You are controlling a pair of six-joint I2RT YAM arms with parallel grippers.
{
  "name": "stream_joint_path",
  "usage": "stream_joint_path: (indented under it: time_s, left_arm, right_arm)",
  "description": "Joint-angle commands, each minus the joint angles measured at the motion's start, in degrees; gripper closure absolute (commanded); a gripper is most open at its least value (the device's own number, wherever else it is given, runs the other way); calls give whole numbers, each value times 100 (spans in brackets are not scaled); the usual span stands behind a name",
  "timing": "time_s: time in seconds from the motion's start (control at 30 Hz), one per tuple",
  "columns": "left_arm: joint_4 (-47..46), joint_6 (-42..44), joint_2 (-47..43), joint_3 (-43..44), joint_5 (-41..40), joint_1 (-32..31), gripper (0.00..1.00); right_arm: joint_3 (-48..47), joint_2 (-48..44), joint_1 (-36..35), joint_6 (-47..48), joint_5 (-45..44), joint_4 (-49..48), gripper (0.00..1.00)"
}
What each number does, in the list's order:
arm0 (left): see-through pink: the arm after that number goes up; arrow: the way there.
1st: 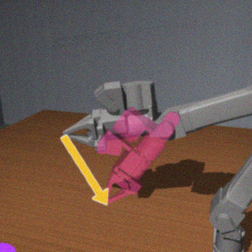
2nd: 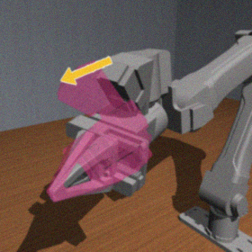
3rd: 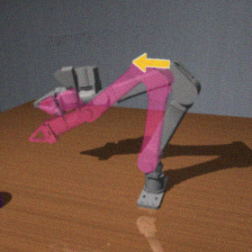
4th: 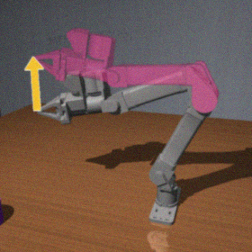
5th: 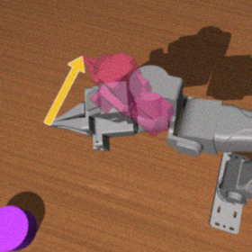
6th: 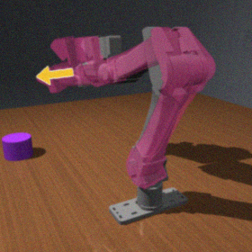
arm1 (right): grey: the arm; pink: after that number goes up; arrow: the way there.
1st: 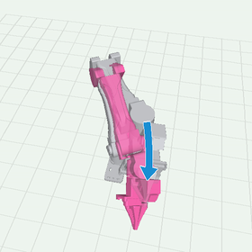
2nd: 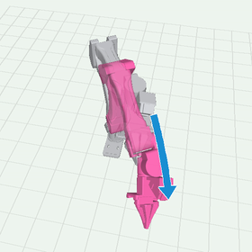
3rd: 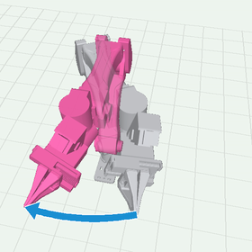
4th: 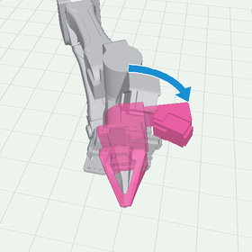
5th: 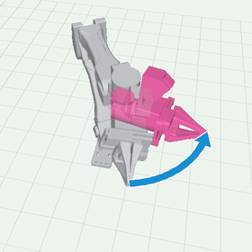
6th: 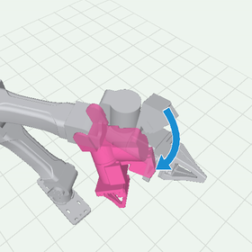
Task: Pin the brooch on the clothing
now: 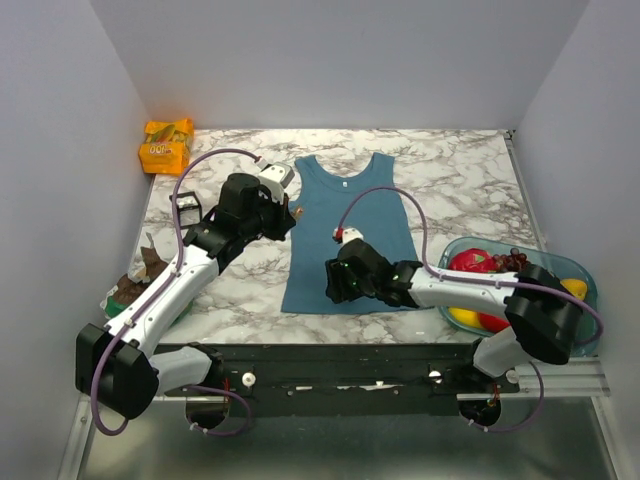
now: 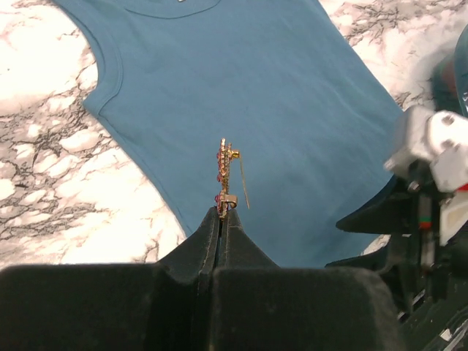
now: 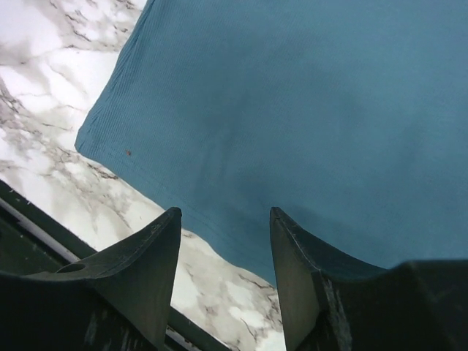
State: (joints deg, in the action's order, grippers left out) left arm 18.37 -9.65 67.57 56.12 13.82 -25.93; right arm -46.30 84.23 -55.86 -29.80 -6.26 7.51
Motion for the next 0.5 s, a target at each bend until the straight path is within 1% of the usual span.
stream_joint_path:
  time_s: [0.0,0.07,0.1,0.2,0.37,0.47]
  left_arm:
    - [132,77,28,207,-126,1,100]
    - [132,77,-16,198,-73,1,100]
    - [123,60,-25,207,-82,1,100]
    - [132,60,-69,207,-38,1,100]
    - [140,68,-139,215,-46,1,100]
    - [149,77,-165,215,-90,1,100]
  right_arm:
    - [-537,524,-522,-445,-1120,222,41]
    - [-704,831,-759,-631,-1420,513,40]
    - [-870,928,-830,-745,-1726,819,40]
    - [-1082,1332,-1041,-1071,-1966,1173,39]
    - [-1267,1693,-1155,-1274,-1853,1385,39]
    - [-1276,1694,-1173,-1256,-1484,1359,39]
